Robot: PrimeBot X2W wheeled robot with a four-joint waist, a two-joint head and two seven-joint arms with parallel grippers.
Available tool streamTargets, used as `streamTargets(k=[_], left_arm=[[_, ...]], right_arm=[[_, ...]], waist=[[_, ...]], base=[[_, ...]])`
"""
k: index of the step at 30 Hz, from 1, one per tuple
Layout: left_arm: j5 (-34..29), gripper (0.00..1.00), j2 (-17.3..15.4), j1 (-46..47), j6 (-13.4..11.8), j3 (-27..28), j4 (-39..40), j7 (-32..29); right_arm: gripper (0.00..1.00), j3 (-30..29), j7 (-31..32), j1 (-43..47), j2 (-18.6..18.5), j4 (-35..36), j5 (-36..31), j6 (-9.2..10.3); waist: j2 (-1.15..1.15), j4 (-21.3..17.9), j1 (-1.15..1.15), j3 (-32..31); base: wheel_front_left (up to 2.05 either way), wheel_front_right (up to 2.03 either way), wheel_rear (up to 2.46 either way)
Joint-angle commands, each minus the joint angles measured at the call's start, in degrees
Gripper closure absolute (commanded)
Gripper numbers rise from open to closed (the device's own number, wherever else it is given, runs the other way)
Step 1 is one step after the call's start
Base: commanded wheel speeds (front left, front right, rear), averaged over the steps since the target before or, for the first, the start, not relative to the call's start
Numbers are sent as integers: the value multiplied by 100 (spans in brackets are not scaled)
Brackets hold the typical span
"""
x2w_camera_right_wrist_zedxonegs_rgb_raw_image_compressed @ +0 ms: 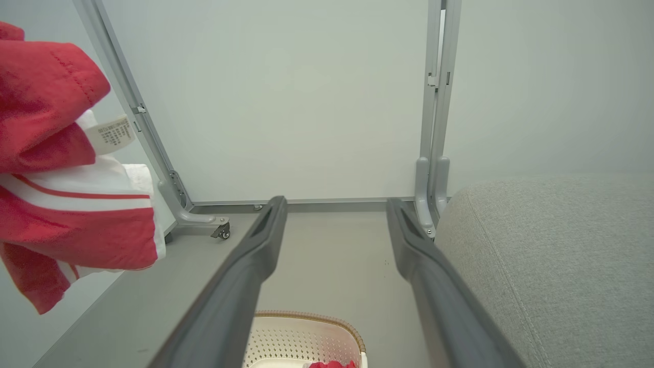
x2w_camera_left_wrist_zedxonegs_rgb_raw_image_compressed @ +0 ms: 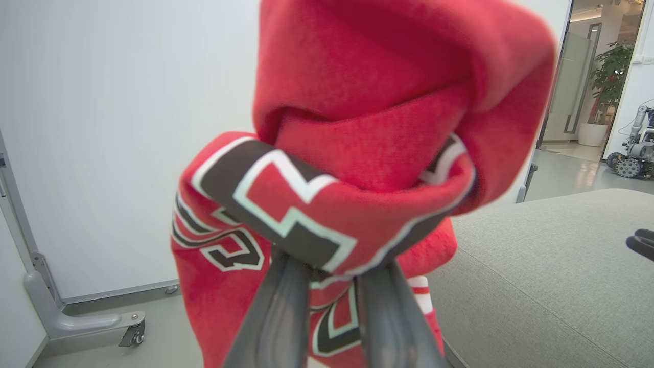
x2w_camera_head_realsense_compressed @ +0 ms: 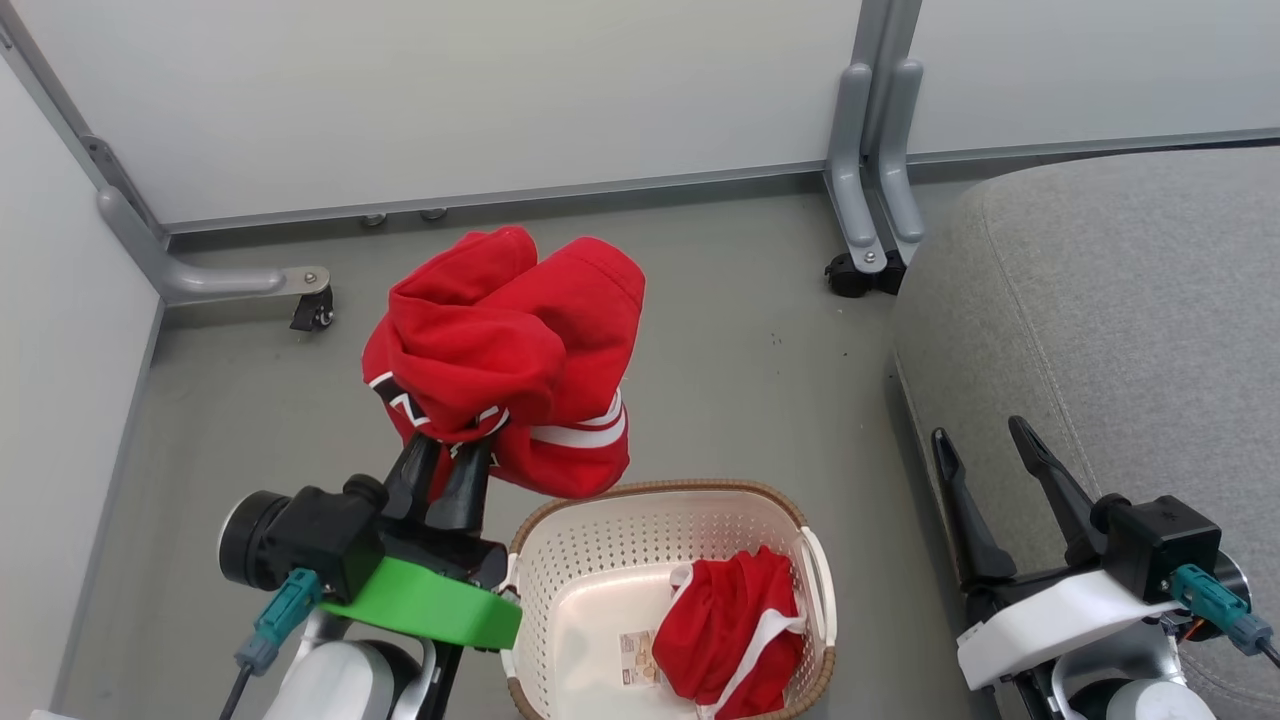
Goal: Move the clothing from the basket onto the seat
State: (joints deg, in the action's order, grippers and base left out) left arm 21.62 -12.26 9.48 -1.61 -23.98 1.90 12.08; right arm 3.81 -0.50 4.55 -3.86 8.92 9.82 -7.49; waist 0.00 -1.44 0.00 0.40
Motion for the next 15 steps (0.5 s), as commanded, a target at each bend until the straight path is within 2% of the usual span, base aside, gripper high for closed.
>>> streamTargets(k=[1, 10, 15], left_arm=[[36, 100, -42, -62, -41, 8, 42, -7], [42, 100, -56, -38, -44, -56, 74, -33], [38, 100, -59, 28, -55, -82, 100, -35]], right_arm=[[0, -3, 15, 77, 10, 17, 0, 0], [0, 57, 55, 19, -21, -36, -42, 0], [0, 470, 125, -200, -80, -79, 2, 0]], waist=[[0, 2, 0, -5], [0, 5, 0, -17], [0, 51, 0, 3]], base=[[0, 0, 0], [0, 0, 0], [0, 0, 0]])
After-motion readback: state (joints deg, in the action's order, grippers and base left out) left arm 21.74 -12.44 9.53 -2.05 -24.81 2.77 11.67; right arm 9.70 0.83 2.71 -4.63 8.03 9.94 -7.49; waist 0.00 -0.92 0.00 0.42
